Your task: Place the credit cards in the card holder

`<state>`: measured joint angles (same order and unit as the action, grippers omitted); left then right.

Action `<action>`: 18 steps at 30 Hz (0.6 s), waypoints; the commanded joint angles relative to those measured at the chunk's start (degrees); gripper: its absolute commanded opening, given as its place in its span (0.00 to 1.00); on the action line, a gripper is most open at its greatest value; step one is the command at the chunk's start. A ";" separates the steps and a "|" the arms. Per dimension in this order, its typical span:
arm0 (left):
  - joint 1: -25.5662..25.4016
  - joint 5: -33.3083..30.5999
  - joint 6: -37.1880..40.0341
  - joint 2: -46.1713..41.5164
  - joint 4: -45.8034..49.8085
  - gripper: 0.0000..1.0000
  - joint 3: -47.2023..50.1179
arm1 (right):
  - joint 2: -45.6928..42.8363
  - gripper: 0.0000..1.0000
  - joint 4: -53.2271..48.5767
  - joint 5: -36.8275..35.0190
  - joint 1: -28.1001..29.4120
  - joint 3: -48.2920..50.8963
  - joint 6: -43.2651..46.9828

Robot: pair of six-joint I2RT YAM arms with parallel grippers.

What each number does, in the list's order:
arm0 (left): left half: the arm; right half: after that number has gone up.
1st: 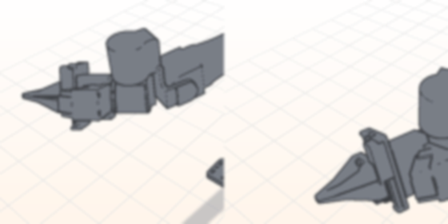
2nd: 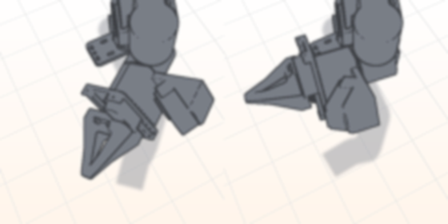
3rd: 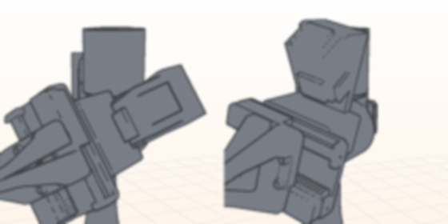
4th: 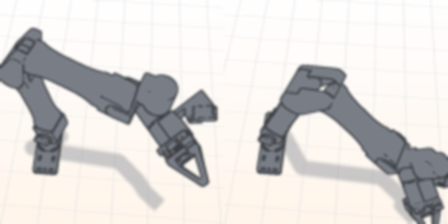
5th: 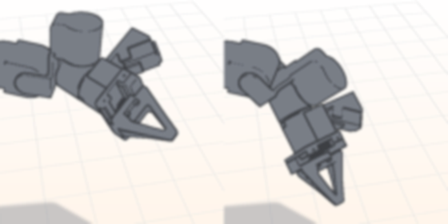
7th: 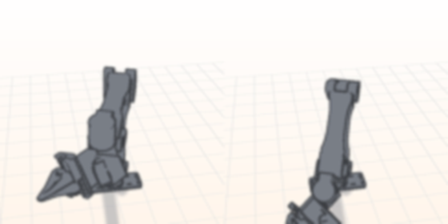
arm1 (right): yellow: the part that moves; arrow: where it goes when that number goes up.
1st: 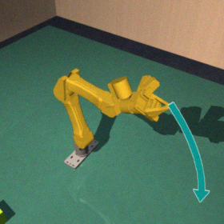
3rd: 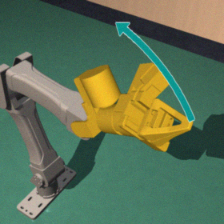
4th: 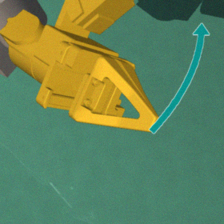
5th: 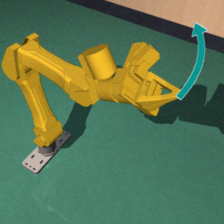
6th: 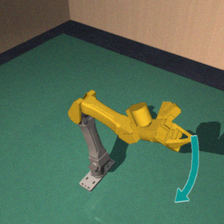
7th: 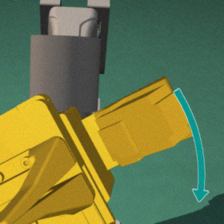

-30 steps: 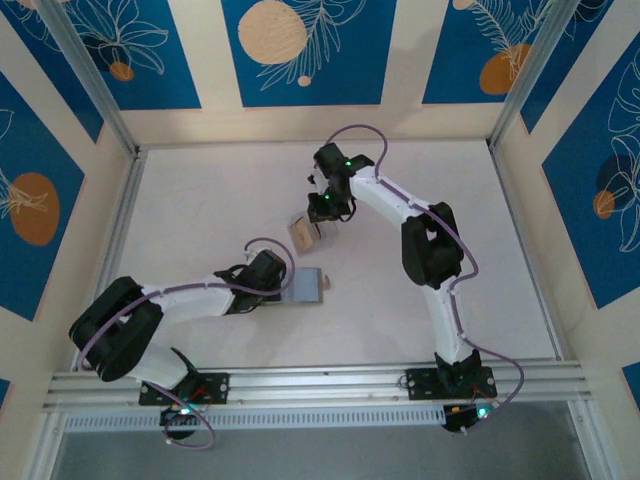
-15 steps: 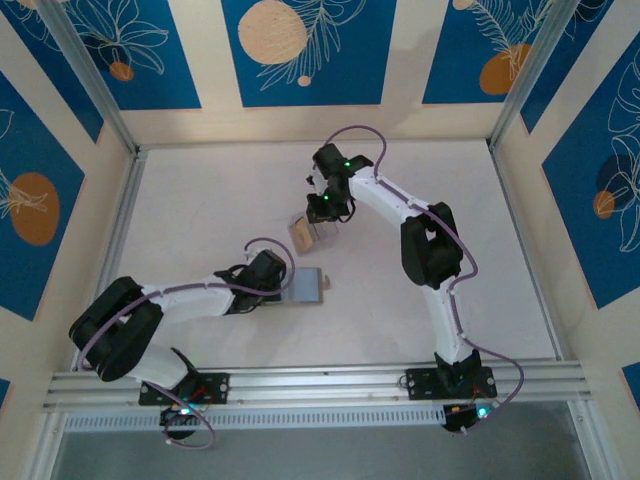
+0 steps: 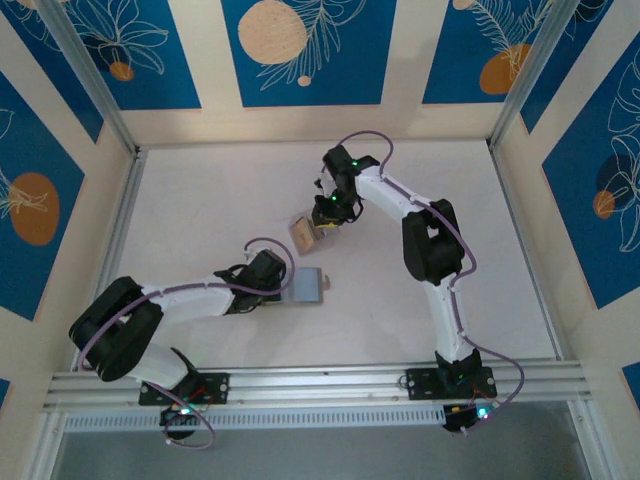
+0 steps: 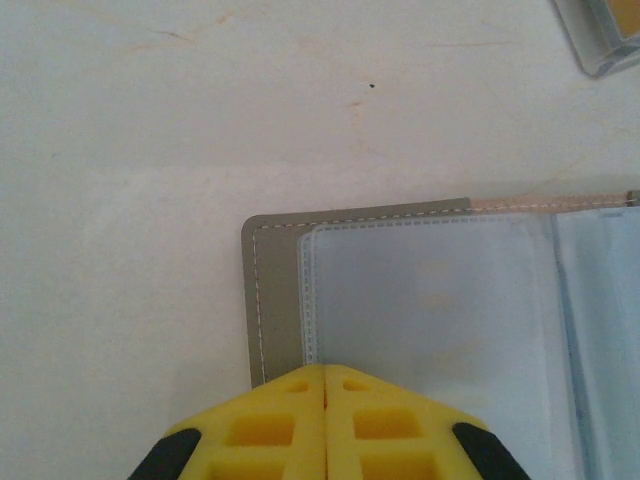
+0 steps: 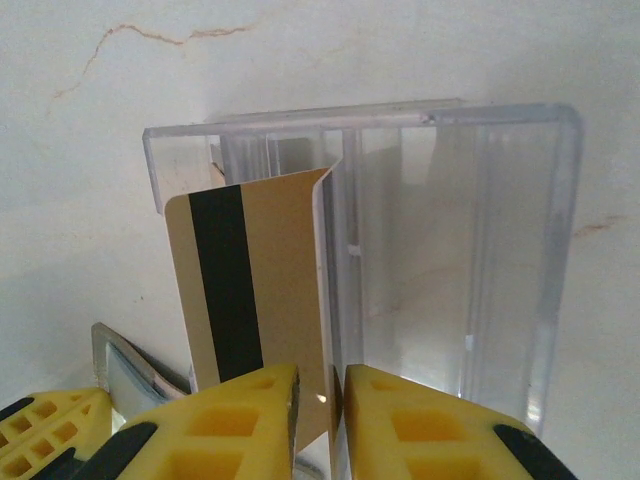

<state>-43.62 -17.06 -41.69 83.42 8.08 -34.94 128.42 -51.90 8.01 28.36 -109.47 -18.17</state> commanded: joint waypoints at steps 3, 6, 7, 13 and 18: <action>-0.01 5.90 -0.28 3.57 4.81 0.06 1.65 | 0.07 0.19 -2.51 -0.17 0.41 0.42 0.59; -0.02 5.95 -0.49 3.59 4.77 0.06 1.75 | 0.90 0.16 -3.92 -2.42 1.38 -1.09 1.34; -0.04 5.98 -0.50 3.47 4.76 0.06 1.74 | 1.04 0.15 -4.25 -2.99 1.64 -1.35 1.47; 0.01 5.73 -0.38 2.85 5.23 0.06 1.84 | -0.30 0.06 -3.90 -3.25 2.42 -1.71 1.81; 0.01 5.64 -0.23 1.01 5.93 0.06 1.91 | -0.45 0.02 -4.81 -3.26 2.58 -4.78 1.10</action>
<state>-43.62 -16.93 -41.67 83.20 8.23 -35.03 128.49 -54.30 4.86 30.44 -111.24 -17.08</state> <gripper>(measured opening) 0.061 0.067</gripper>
